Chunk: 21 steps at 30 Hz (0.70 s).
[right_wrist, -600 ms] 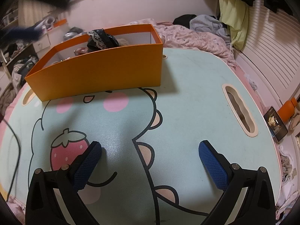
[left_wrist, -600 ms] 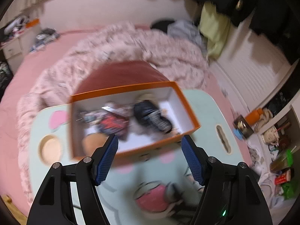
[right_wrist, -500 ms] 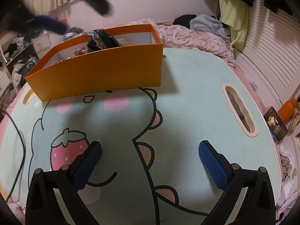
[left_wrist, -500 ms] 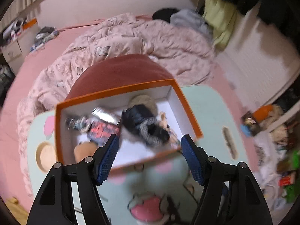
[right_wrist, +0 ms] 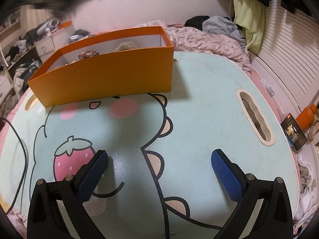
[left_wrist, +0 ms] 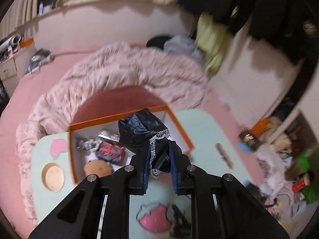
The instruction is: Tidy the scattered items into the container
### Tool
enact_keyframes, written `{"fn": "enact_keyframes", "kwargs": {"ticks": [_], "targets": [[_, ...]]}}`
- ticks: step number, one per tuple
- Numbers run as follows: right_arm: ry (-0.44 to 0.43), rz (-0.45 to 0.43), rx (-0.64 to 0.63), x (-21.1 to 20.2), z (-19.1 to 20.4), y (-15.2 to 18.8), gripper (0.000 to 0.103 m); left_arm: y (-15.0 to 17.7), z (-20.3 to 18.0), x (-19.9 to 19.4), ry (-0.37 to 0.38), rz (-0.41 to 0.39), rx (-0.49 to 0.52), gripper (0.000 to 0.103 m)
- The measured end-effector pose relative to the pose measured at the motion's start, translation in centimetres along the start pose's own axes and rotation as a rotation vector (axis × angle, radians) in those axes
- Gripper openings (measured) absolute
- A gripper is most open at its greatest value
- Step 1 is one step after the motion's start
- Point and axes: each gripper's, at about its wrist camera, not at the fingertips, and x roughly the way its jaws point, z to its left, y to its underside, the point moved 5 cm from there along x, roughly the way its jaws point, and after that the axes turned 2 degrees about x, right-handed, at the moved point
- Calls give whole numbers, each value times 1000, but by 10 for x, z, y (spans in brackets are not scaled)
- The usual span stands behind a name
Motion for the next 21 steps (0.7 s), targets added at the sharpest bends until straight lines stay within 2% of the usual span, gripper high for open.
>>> {"fn": "enact_keyframes", "kwargs": {"ticks": [3,5,7,8,9,10,11,12,13,14,16,19,21], "targets": [[0,-1,0,0,0,1,103,42,13,-13,-25,1,9,19],[6,-4,6,0,0,0,103,77,25,2,-51,29,7,20],[14,-9,14,0,0,0,103,105,36,18,-86,6,-18,23],[16,-11,17,0,-1,0,103,116,40,27,-98,-18,-21,29],[16,-11,18,0,-1,0,103,122,41,31,-93,-20,-25,39],[16,-12,19,-1,-1,0,103,128,42,37,-70,-2,-48,47],[13,-14,21,-1,-1,0,103,131,44,40,-48,3,-67,63],[0,-21,28,-3,-2,-1,103,134,46,36,-26,-14,-83,70],[-29,-32,43,-6,-4,-2,98,136,49,31,-15,-42,-97,71],[-64,-52,62,-11,-7,-4,85,137,51,24,-12,-78,-119,74],[-127,-127,91,-32,-9,-14,73,143,62,7,-1,-160,-180,82],[-187,-251,14,-73,10,-51,72,149,77,-1,32,-214,-259,82],[-147,-260,-123,-87,42,-88,71,152,81,0,50,-216,-293,82]]}}
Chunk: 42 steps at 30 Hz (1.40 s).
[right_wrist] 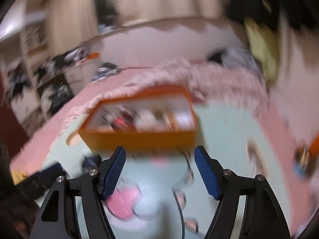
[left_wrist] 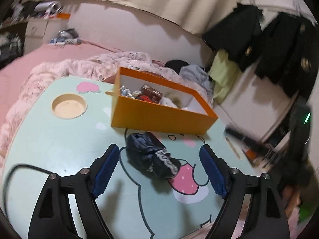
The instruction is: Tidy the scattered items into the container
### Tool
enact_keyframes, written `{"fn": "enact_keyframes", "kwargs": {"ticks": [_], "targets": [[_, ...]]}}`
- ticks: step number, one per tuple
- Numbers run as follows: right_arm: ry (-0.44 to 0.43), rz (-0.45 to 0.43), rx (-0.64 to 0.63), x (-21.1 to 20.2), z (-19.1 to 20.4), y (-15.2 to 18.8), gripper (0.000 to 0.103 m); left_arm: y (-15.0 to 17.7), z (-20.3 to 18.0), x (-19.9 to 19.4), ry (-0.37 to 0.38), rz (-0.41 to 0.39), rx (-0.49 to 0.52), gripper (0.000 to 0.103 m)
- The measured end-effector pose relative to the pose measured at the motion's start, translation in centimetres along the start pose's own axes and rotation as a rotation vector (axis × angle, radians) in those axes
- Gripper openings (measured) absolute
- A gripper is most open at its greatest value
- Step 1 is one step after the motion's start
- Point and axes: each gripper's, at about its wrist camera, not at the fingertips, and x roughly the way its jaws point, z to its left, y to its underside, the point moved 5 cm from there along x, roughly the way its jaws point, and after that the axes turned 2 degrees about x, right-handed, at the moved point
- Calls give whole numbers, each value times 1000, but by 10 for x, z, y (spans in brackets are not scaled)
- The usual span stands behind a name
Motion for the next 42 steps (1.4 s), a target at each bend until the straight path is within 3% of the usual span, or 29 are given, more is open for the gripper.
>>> {"fn": "enact_keyframes", "kwargs": {"ticks": [1,3,5,7,10,15,17,18,19,20,25,27,28,29,32,34,38,40,42], "targets": [[3,33,-66,10,16,-22,68,1,-1,1,5,3,-4,82],[-42,114,-145,38,41,-58,55,7,-4,4,9,13,4,82],[-99,231,-184,75,63,-74,39,12,-5,6,14,27,14,82],[-116,341,-199,116,75,-79,35,14,-4,5,17,28,8,82],[-109,433,-258,156,85,-70,35,13,2,0,29,16,-5,82],[51,460,-352,196,93,-50,35,14,4,-2,34,10,-18,82],[112,433,-400,203,91,-47,27,14,5,-2,35,13,-23,82],[100,434,-403,201,89,-47,23,14,5,-1,36,15,-26,82],[62,438,-394,196,89,-48,8,14,5,-1,36,17,-29,82],[25,447,-381,190,90,-50,2,14,5,-1,37,18,-33,82],[6,410,-409,171,90,-63,2,15,4,4,39,35,-46,82],[-9,416,-407,172,89,-66,12,16,4,5,39,42,-47,82],[-15,420,-404,175,89,-68,30,16,4,6,38,45,-49,82],[-20,422,-398,177,90,-67,39,17,5,7,38,47,-51,82],[-42,482,-369,190,92,-57,39,17,6,6,41,46,-58,82],[-3,494,-375,204,93,-50,39,17,8,5,42,45,-65,82],[-67,526,-295,208,93,-50,19,17,9,6,47,51,-71,82],[-86,535,-290,200,93,-52,18,17,9,6,49,51,-76,82],[-87,489,-266,182,89,-62,18,16,10,6,52,49,-80,82]]}}
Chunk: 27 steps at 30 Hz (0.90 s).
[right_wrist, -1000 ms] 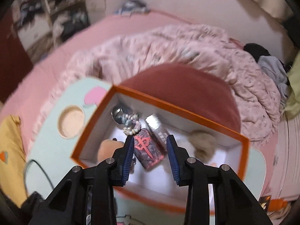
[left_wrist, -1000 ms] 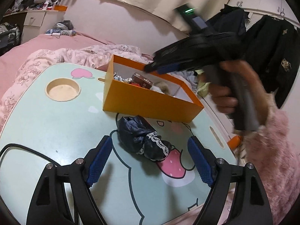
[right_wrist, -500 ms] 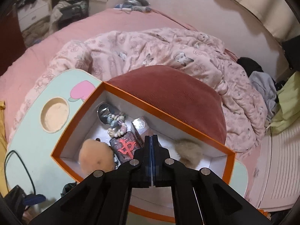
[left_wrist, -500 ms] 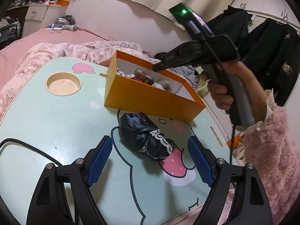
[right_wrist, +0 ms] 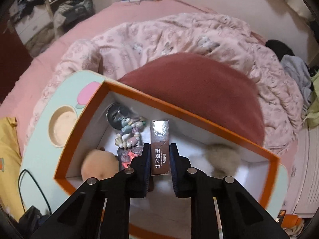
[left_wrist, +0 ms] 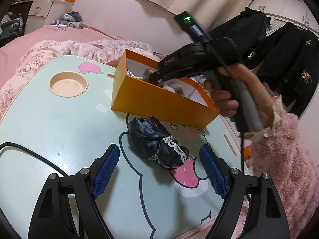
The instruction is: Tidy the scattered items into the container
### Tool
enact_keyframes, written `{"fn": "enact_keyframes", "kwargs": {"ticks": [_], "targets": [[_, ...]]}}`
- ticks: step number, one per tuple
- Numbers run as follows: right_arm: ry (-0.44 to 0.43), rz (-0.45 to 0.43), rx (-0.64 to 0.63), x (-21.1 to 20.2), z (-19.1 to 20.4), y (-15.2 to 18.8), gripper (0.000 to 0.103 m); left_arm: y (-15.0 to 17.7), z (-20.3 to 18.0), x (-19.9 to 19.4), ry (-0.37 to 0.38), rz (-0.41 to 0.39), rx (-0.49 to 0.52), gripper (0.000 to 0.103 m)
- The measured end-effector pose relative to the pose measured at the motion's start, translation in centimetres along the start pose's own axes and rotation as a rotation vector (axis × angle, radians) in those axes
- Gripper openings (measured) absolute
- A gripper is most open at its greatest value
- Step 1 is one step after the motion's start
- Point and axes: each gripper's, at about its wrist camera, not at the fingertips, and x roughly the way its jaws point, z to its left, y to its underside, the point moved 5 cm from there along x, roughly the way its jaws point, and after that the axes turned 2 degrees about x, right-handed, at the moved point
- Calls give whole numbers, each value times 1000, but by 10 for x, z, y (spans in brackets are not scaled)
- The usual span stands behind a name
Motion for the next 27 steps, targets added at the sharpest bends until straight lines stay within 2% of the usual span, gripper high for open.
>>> {"fn": "enact_keyframes", "kwargs": {"ticks": [4,6,8,11,14,18,19,21,22,25,26,27], "targets": [[-108,-183,85,-80,-9,12,18,1,1,1,-1,8,-7,82],[-148,-244,106,-118,-8,37,18,1,2,2,0,11,-13,82],[-174,-265,121,-137,-6,68,18,1,3,4,0,17,-19,82],[-235,-252,166,-134,-4,121,18,2,5,7,-3,30,-23,82],[-263,-235,245,-110,-6,160,18,2,5,7,-8,36,-23,82],[-317,-243,317,-79,-7,187,20,3,6,9,-10,50,-26,82],[-321,-254,342,-74,-8,189,23,3,7,10,-12,53,-30,82],[-293,-277,411,-69,-17,196,48,3,9,9,-15,52,-36,82],[-280,-295,444,-71,-21,201,65,3,10,8,-16,48,-39,82],[-228,-387,513,-88,-32,221,81,3,9,8,-17,49,-39,82],[-192,-393,514,-92,-33,226,85,4,10,8,-18,51,-38,82],[-156,-379,497,-92,-32,231,85,4,10,8,-19,55,-39,82]]}}
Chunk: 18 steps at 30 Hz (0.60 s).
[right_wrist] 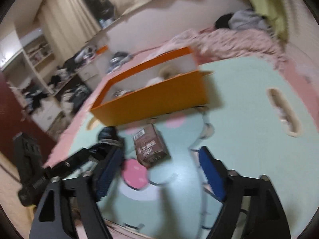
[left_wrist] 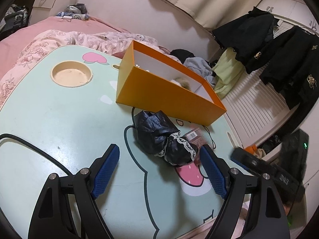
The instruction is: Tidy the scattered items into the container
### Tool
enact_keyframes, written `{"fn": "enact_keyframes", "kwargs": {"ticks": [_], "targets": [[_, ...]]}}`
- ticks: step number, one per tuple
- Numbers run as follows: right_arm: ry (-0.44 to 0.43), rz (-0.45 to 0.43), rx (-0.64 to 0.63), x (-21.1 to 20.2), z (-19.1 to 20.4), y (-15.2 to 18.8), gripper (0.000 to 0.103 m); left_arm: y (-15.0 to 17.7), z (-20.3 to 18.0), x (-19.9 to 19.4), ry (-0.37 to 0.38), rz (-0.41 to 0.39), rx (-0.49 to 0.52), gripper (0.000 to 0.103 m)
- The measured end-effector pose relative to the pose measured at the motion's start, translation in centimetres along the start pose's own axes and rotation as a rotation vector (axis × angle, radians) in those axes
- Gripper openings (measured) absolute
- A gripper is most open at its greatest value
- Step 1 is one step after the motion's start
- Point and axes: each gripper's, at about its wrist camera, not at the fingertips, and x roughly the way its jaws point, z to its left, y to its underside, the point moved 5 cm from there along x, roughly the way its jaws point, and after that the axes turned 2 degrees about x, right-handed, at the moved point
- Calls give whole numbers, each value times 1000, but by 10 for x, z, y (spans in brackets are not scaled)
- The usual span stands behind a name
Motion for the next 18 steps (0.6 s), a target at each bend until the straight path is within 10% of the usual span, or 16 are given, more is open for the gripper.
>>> {"fn": "enact_keyframes", "kwargs": {"ticks": [7,18], "targets": [[244,110,-279,29,19,40,86,0,-2,2,-21,13,8,82],[232,122,-271,39,18,37,100,-79,-64,-18,-123,18,209,82]]}}
